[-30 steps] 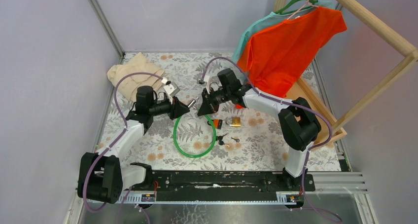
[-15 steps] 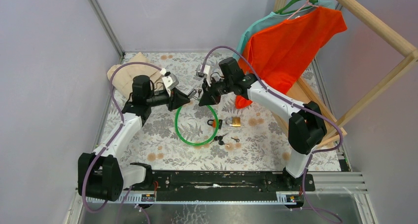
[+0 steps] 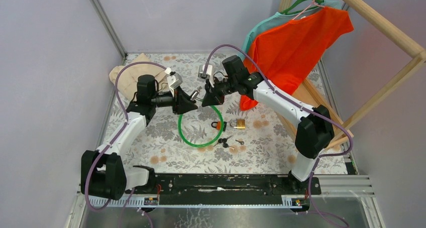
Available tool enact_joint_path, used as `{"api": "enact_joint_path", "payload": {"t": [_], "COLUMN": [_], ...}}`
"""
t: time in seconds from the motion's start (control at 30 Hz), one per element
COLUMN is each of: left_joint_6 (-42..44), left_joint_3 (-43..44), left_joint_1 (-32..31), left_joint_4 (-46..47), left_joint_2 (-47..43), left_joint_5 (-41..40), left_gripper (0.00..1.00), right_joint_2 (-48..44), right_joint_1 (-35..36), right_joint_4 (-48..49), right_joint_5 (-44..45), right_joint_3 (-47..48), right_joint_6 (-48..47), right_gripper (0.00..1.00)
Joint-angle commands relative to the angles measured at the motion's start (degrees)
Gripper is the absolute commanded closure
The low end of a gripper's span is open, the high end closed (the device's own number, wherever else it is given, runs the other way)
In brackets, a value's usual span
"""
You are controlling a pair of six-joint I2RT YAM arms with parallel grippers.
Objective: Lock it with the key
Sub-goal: Lock the lock.
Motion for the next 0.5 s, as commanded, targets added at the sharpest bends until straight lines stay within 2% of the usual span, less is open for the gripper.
{"api": "enact_joint_path", "payload": {"t": [0.0,0.07,0.23,0.33,0.4,0.47], "left_joint_6": [-3.1,-3.6,-3.2,1.4,7.2,12.6], "left_joint_3": [2.6,2.9,2.8,2.2,2.1,2.5], "left_joint_1": [-1.2,-1.2,-1.4,-1.4,-1.4,-1.4], "left_joint_4": [0.9,1.0,1.0,-0.1,-2.5,-5.8], "left_joint_2": [1.0,1.0,1.0,0.0,-1.0,-1.3], "left_joint_5": [6.6,6.2,6.3,4.9,3.8,3.1], "left_gripper": [0.58,0.6,0.85,1.0,1.0,1.0], "right_joint_2": [-2.6,-2.5,-2.8,-2.3,-1.8,-1.3], "right_joint_1": [1.2,1.4,1.9,2.3,2.6,3.1], "right_joint_4": [4.4,4.1,4.4,4.3,3.9,3.6], "right_joint_5": [-2.4,-2.8,-2.8,-0.8,0.8,2.7], "right_joint_3": [5.6,5.7,5.4,6.5,7.4,8.2], "right_joint_6": [-2.1,-2.2,-1.9,-2.1,-3.1,-5.8], "right_gripper": [1.0,1.0,1.0,0.99,0.96,0.88]}}
